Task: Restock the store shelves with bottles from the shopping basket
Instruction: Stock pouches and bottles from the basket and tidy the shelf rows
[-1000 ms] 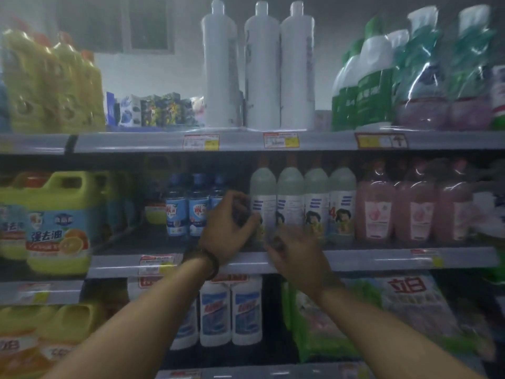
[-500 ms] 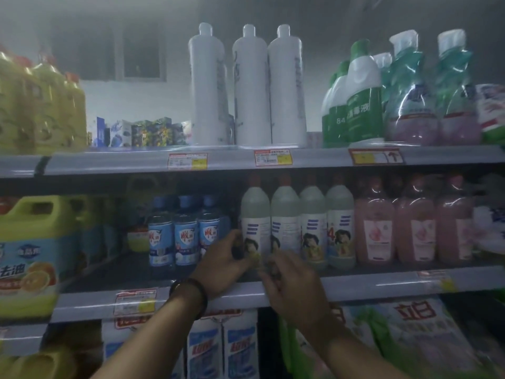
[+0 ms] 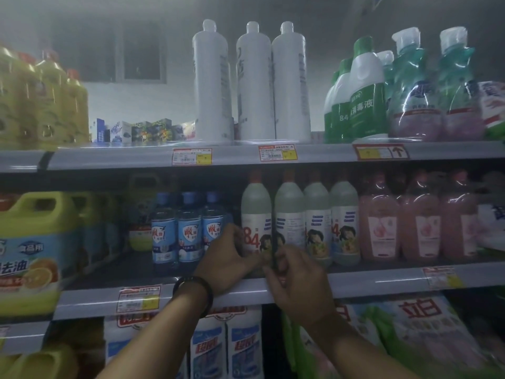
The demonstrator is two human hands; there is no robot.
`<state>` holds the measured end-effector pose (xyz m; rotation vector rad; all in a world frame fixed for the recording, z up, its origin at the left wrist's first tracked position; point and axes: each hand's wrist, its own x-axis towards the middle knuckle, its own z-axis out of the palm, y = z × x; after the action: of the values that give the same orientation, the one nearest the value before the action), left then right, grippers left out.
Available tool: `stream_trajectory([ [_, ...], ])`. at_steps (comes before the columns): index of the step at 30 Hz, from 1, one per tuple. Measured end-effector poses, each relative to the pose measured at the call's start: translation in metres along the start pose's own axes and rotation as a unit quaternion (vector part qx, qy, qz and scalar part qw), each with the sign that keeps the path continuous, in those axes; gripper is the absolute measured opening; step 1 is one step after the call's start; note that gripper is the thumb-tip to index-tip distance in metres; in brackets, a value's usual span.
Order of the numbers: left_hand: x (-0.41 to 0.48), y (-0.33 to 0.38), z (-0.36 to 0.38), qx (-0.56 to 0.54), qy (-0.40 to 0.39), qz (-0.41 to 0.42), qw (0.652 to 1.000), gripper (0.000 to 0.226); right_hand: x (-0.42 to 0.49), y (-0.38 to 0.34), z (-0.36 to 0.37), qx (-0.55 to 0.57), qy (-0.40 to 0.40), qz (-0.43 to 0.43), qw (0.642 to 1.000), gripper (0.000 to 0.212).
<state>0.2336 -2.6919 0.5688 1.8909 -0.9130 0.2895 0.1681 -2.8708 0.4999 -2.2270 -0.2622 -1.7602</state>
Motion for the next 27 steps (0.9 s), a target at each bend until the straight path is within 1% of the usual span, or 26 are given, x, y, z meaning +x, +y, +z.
stream_trajectory([
  [6, -0.003, 0.004, 0.003, 0.015, -0.002, 0.017, 1.000, 0.053, 0.000, -0.003, -0.002, 0.007, -0.018, 0.018, 1.000, 0.018],
  [10, -0.002, 0.002, 0.001, 0.015, -0.016, 0.030, 0.999, 0.045, 0.002, -0.007, -0.006, 0.028, -0.028, 0.032, 0.999, 0.019],
  [12, -0.002, 0.001, 0.000, 0.023, -0.016, 0.036, 0.999, 0.043, 0.004, -0.013, -0.013, 0.061, -0.036, 0.062, 0.996, 0.019],
  [14, -0.002, -0.001, 0.000, 0.037, -0.016, 0.044, 0.998, 0.042, 0.014, -0.022, -0.026, 0.106, -0.044, 0.111, 0.987, 0.017],
  [16, -0.001, -0.002, 0.000, 0.044, -0.014, 0.046, 0.998, 0.038, 0.032, -0.026, -0.042, 0.129, -0.022, 0.147, 0.980, 0.013],
  [18, -0.001, -0.003, 0.000, 0.043, -0.015, 0.044, 0.998, 0.034, 0.057, -0.027, -0.060, 0.100, 0.008, 0.175, 0.979, 0.018],
  [19, 0.000, -0.003, 0.000, 0.043, -0.017, 0.044, 0.998, 0.033, 0.069, -0.026, -0.067, 0.085, 0.008, 0.184, 0.979, 0.023],
  [23, 0.001, -0.005, -0.001, 0.041, -0.019, 0.047, 0.998, 0.034, 0.108, -0.022, -0.081, 0.065, -0.036, 0.196, 0.978, 0.045],
  [25, 0.000, -0.006, -0.001, 0.039, -0.017, 0.044, 0.998, 0.037, 0.122, -0.016, -0.080, 0.026, -0.055, 0.208, 0.976, 0.057],
  [27, 0.000, -0.006, 0.000, 0.041, -0.016, 0.045, 0.998, 0.037, 0.131, -0.012, -0.076, 0.004, -0.071, 0.228, 0.971, 0.063],
])
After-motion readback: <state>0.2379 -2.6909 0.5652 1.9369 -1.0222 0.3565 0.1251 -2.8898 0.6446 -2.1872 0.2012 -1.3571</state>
